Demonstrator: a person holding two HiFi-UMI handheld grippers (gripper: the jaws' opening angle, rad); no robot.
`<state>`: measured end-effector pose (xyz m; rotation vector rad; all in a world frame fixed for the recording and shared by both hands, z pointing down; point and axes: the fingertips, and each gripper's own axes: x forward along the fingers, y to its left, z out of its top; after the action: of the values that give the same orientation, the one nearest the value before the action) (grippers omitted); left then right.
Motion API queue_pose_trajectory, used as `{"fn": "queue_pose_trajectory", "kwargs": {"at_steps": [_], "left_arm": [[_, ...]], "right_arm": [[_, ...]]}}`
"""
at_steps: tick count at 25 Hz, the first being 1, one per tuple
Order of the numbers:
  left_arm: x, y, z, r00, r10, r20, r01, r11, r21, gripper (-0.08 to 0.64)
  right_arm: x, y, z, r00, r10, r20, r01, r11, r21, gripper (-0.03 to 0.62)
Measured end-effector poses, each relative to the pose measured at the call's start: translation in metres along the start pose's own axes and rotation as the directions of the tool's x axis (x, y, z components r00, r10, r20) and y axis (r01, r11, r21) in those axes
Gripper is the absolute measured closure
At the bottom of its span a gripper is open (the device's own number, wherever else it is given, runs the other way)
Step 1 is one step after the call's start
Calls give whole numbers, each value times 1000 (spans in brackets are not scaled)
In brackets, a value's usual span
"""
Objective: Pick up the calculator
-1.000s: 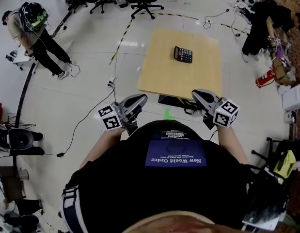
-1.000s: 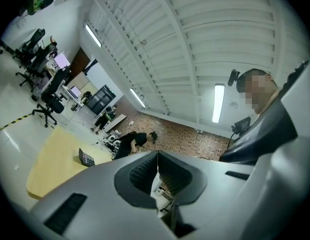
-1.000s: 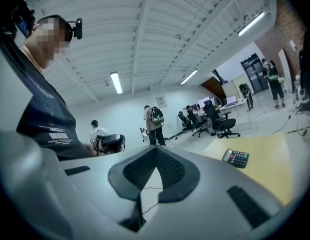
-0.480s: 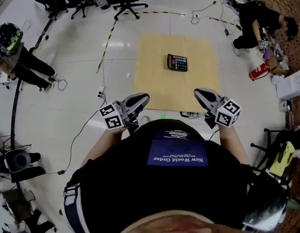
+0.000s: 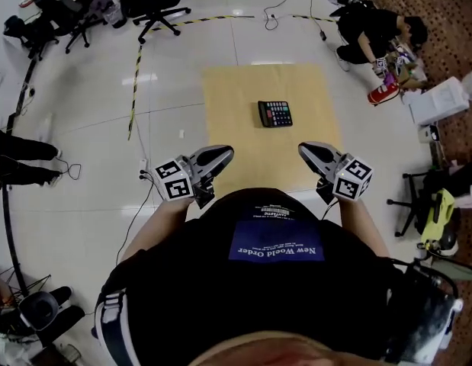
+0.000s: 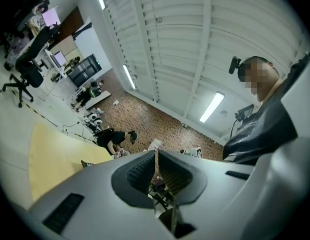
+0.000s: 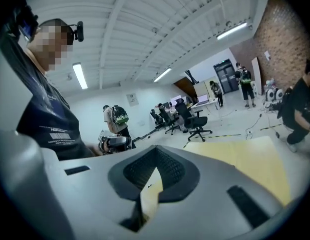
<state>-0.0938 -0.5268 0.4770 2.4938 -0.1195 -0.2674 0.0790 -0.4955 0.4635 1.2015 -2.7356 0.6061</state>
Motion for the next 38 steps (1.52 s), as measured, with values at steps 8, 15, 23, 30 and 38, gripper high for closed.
{"fn": "queue_pose_trajectory", "kwargs": {"at_steps": [8,15,23,30,38], "left_arm": [[23,43,-6,998,62,5,-62,997,-52,549],[71,77,-23,964,261,-47,-264,962,-66,458],[120,130,-68,900,399,-176,-425,892,-155,403],[154,225,-111,818,454,-352,-536,824,-183,281],[175,285,-158,734,466,-493,-629,741,-236,281]], "right_arm": [[15,-41,11,998,40,-47,-39,999,18,607],[15,-101,7,977,197,-82,-198,980,-6,607],[13,-157,11,960,272,-65,-272,962,8,607],[5,-185,-1,971,235,-53,-234,972,31,607],[-2,-204,-35,984,172,-52,-165,980,108,607]]}}
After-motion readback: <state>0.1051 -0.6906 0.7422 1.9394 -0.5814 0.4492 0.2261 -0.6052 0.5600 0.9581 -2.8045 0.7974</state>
